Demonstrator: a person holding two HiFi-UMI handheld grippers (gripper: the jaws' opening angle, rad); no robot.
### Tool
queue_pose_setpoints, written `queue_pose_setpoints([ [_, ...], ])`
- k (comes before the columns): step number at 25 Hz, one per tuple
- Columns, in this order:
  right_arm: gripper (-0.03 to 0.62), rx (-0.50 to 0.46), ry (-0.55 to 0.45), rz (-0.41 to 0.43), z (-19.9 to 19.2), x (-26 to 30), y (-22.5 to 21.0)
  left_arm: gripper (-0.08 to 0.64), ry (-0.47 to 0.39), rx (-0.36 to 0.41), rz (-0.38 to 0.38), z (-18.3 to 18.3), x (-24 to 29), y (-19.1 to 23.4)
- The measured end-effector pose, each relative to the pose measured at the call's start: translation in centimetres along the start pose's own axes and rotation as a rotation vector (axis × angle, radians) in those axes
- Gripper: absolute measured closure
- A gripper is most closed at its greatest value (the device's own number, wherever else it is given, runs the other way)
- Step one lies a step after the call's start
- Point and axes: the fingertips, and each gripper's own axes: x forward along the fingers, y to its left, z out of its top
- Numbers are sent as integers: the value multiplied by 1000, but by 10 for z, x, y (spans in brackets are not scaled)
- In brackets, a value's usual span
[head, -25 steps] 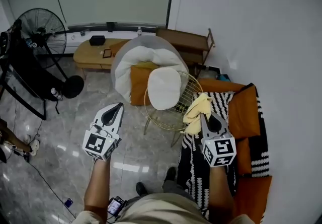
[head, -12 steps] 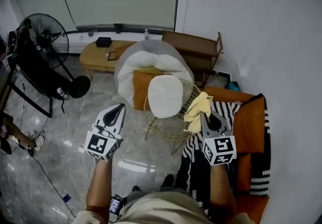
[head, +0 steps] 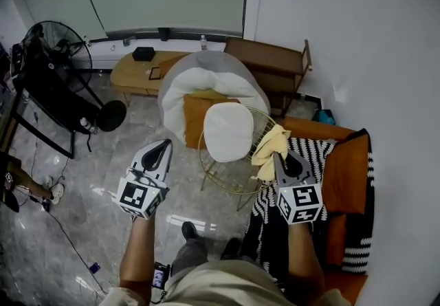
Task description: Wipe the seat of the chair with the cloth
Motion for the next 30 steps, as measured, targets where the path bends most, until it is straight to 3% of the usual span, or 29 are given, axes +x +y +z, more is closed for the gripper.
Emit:
queue_pose_setpoints([
  [6,543,-4,17,-50,8,27,2,545,-32,-48,-62,-6,35,29],
  [10,543,-9,34,-99,15,48,9,545,-10,-55,-91,-13,61,60],
  [16,543,-8,45,-160,26,90,29,545,-62,-86,-177,-24,88,105],
  [23,543,-8,66,-213,31,134,52,545,-62,-117,-225,-50,110,157],
  [30,543,-7,97,-208,21,168,57,545,-39,-144,-229,-70,123,180],
])
